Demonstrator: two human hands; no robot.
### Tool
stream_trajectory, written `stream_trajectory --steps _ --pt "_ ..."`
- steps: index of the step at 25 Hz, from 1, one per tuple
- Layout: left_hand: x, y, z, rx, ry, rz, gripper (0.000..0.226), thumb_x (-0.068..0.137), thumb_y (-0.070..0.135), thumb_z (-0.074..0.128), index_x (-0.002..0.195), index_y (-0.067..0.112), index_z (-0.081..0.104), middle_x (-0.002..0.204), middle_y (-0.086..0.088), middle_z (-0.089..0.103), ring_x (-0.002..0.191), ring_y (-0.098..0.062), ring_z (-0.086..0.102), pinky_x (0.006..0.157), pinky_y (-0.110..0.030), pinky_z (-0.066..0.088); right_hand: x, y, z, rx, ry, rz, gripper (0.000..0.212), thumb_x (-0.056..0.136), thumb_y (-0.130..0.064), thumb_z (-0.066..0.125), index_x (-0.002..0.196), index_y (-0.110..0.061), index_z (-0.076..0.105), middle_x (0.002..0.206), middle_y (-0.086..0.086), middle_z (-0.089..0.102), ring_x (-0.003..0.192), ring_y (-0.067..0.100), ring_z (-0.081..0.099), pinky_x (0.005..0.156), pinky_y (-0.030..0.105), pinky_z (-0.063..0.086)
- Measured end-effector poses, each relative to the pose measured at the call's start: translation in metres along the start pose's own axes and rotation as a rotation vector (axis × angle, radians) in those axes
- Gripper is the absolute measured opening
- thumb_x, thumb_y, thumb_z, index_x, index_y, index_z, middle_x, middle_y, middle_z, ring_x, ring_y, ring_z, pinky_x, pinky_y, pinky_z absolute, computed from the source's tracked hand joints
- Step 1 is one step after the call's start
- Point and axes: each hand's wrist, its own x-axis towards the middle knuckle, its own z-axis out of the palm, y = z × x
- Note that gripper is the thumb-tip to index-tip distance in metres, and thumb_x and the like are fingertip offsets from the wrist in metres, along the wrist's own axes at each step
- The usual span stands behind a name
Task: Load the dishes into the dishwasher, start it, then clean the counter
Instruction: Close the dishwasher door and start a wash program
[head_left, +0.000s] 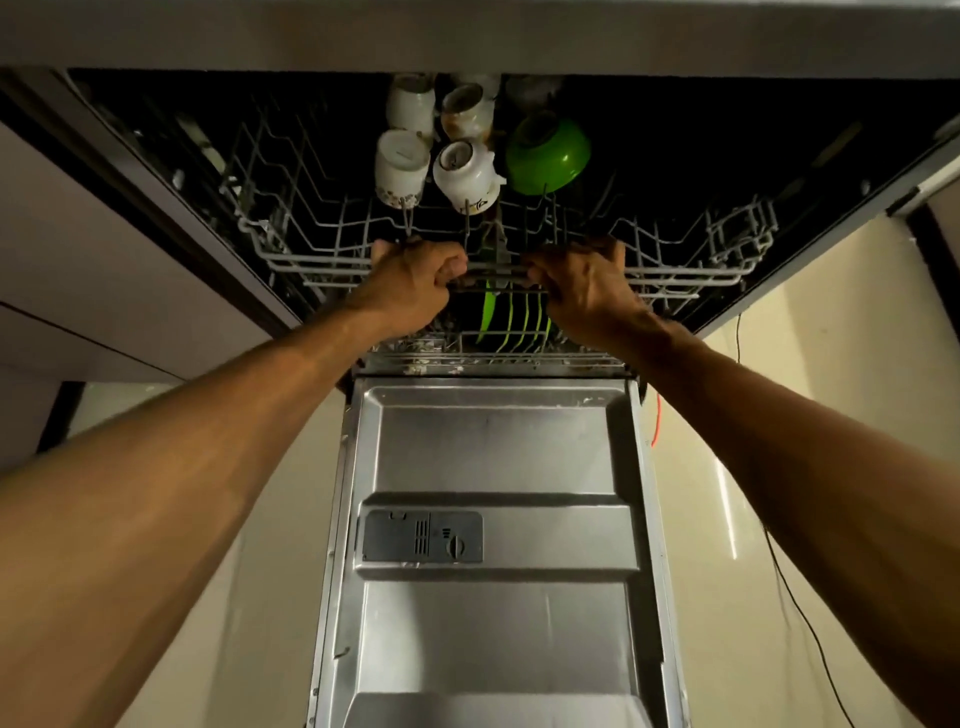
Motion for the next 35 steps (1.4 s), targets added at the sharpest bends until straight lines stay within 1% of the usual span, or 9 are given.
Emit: stream_trajectory --steps 7,11,14,18,23,28,31,33,35 --pt "-0.007 0.009 -0.002 0.042 0.021 -0.026 0.022 0.090 0.000 0.041 0.092 0.019 0.053 0.074 0.007 0.045 0.089 -0.018 0.040 0.077 -0.031 0.015 -0.005 -0.005 -0.002 -0.057 0.055 0.005 0.029 0.102 -0.018 0.039 0.120 -0.021 0.061 0.105 -0.002 0.064 0.110 0.023 0.055 0.101 0.036 0.018" --pt "-0.020 0.010 0.022 0.033 0.282 -0.010 0.020 0.095 0.014 0.045 0.107 0.016 0.060 0.106 -0.009 0.061 0.113 -0.026 0.049 0.097 -0.032 0.024 -0.014 -0.010 0.007 -0.145 0.136 0.017 0.036 0.102 -0.028 0.036 0.131 -0.020 0.054 0.132 0.007 0.056 0.127 0.026 0.046 0.106 0.039 0.021" --pt "-0.055 0.021 0.066 -0.116 0.513 0.056 0.047 0.093 0.020 0.048 0.138 0.005 0.046 0.147 -0.014 0.041 0.139 -0.031 0.033 0.118 -0.033 0.021 -0.040 -0.015 0.030 -0.174 0.258 0.042 0.056 0.097 -0.039 0.037 0.148 -0.016 0.036 0.153 0.006 0.037 0.144 0.025 0.027 0.119 0.044 0.012" --pt "-0.115 0.027 0.135 -0.295 0.371 0.079 0.058 0.091 0.021 0.051 0.141 -0.006 0.037 0.146 -0.025 0.039 0.137 -0.035 0.037 0.116 -0.037 0.031 -0.100 -0.028 0.084 0.030 0.278 0.085 0.068 0.095 -0.043 0.036 0.152 -0.008 0.025 0.159 0.012 0.025 0.147 0.025 0.022 0.120 0.045 0.018" --pt "-0.216 0.043 0.222 -0.599 0.070 -0.522 0.046 0.095 0.026 0.057 0.136 0.008 0.047 0.140 -0.012 0.051 0.128 -0.025 0.048 0.104 -0.032 0.040 -0.216 -0.039 0.171 0.441 0.066 0.405 0.058 0.099 -0.044 0.048 0.144 -0.009 0.038 0.147 0.012 0.046 0.132 0.022 0.046 0.100 0.024 0.039" --pt "-0.342 0.038 0.337 -1.100 -0.245 -1.412 0.028 0.091 0.039 0.061 0.085 0.012 0.063 0.095 -0.010 0.068 0.090 -0.025 0.064 0.094 -0.043 0.052 -0.359 -0.047 0.267 0.758 -0.150 0.966 0.044 0.096 -0.053 0.046 0.106 -0.012 0.060 0.106 0.009 0.065 0.109 0.028 0.061 0.080 0.027 0.046" --pt "-0.404 0.038 0.387 -1.194 -0.232 -1.686 0.038 0.089 0.046 0.062 0.094 0.008 0.062 0.097 -0.012 0.066 0.088 -0.025 0.063 0.085 -0.038 0.054 -0.427 -0.053 0.317 0.904 -0.228 1.411 0.055 0.096 -0.056 0.043 0.092 -0.004 0.064 0.090 0.021 0.066 0.093 0.036 0.065 0.083 0.041 0.053" --pt "-0.430 0.032 0.413 -1.286 -0.174 -1.825 0.045 0.088 0.049 0.062 0.097 0.005 0.058 0.093 -0.013 0.060 0.085 -0.023 0.059 0.075 -0.033 0.051 -0.457 -0.054 0.345 1.009 -0.244 1.638 0.054 0.093 -0.060 0.045 0.078 -0.011 0.061 0.067 0.011 0.058 0.065 0.024 0.059 0.070 0.035 0.052" --pt "-0.444 0.020 0.432 -1.417 -0.085 -1.905 0.050 0.086 0.051 0.064 0.102 0.005 0.051 0.099 -0.014 0.054 0.096 -0.026 0.056 0.080 -0.034 0.048 -0.475 -0.049 0.369 1.130 -0.226 1.774 0.055 0.092 -0.061 0.048 0.092 -0.008 0.063 0.060 0.004 0.045 0.054 0.014 0.044 0.058 0.028 0.042"
